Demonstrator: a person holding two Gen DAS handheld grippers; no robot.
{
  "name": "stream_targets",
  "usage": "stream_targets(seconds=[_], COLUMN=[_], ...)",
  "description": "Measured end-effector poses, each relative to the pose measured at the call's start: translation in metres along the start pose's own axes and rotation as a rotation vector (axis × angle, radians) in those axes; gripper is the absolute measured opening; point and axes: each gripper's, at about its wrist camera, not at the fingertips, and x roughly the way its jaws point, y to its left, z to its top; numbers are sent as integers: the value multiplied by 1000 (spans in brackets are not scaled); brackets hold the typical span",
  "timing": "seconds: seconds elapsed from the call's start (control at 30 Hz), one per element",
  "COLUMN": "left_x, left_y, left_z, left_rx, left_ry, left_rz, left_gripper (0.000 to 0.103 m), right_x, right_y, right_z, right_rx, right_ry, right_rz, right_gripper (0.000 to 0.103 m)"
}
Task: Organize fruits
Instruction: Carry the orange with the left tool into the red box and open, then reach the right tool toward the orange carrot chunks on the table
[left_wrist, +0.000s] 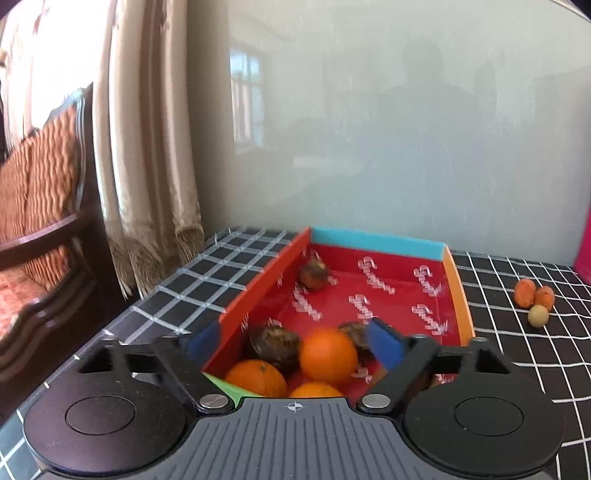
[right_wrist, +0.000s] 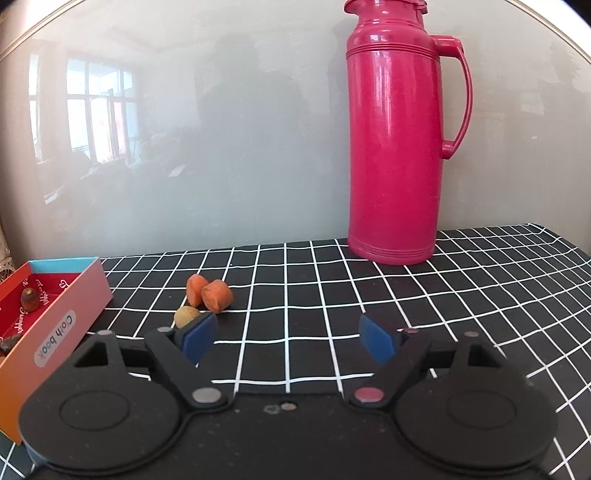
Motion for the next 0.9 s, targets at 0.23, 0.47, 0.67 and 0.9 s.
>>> stream_targets(seconds=[0.23,0.47,0.67,0.9], left_x=[-4,-5,-4,-1], left_y=[-2,4,11,28], left_z=[3,5,5,5], left_rx=[4,-3,-4,-42], left_ry=[-36,-61,-63,-59], left_rz=[16,44,61,87], left_gripper=[103,103,103,103], right_x=[0,0,2,4], right_y=[-4,-2,6,24], right_z=[0,0,1,2], right_rx=[3,2,-20,-77], right_ry=[-2,-6,-16,-41], right_rz=[-11,-9,3,26], right_gripper=[85,86,86,86])
